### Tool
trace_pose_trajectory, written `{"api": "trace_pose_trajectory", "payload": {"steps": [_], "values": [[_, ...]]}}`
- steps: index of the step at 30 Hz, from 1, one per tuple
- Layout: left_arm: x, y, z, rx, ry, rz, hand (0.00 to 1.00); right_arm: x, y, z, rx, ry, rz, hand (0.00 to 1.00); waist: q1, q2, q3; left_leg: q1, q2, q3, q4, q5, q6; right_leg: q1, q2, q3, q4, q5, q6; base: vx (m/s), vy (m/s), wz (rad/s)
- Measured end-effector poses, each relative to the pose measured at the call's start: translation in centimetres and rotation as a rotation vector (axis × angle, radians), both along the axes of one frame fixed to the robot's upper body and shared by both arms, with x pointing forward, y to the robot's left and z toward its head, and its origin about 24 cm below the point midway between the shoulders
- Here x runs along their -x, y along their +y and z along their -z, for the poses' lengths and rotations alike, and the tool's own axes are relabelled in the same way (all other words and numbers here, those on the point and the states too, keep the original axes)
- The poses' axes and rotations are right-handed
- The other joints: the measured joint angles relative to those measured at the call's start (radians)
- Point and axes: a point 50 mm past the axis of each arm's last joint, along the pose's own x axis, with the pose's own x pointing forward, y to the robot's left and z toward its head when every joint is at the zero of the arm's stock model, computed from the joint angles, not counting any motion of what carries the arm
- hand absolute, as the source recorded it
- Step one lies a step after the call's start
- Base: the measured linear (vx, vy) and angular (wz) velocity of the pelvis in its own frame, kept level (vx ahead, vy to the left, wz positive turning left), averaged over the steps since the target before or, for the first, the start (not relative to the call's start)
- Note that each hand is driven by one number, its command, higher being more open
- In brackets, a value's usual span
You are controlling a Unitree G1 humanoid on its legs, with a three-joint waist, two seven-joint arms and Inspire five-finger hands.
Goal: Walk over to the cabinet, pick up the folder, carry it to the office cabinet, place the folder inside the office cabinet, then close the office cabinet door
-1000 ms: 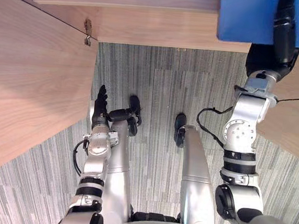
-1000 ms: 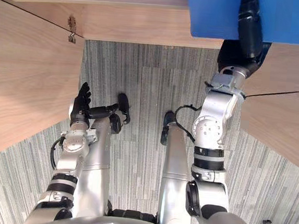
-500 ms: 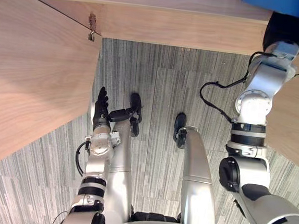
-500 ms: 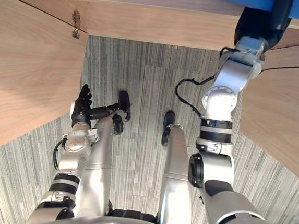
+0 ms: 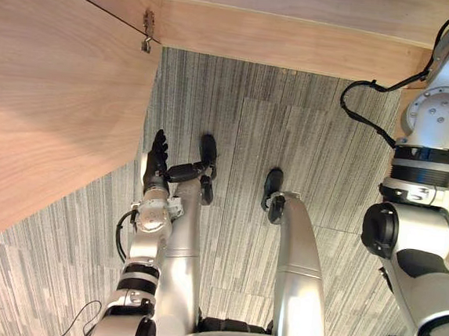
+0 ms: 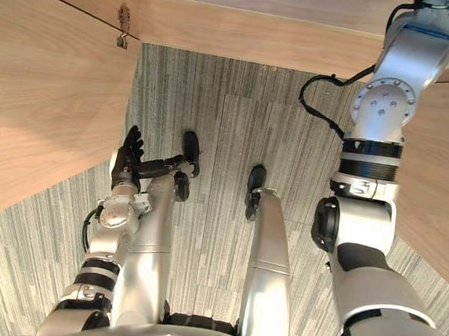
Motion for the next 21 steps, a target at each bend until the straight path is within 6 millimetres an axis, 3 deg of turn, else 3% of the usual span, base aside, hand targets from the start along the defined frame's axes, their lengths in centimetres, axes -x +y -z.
{"api": "trace_pose_trajectory", "payload": {"steps": [17, 21], "values": [[0.4, 0.46, 0.44, 0.004, 0.016, 0.0, 1.0, -0.86, 0.21, 0.47, 0.071, 0.074, -0.002, 1.0, -0.002, 0.001, -0.006, 0.003, -0.003, 0.004, -0.01, 0.011, -0.001, 0.001, -0.006, -0.004, -0.001, 0.001, -0.001, -0.03, 0.038, 0.01], [0.41, 0.42, 0.51, 0.003, 0.02, 0.005, 1.0, -0.86, 0.4, 0.61, 0.187, 0.097, 0.05, 1.0, -0.004, 0.001, -0.006, 0.01, -0.002, 0.005, -0.011, 0.011, -0.001, 0.007, -0.006, -0.004, -0.002, 0.001, -0.001, -0.02, 0.026, 0.0]]}}
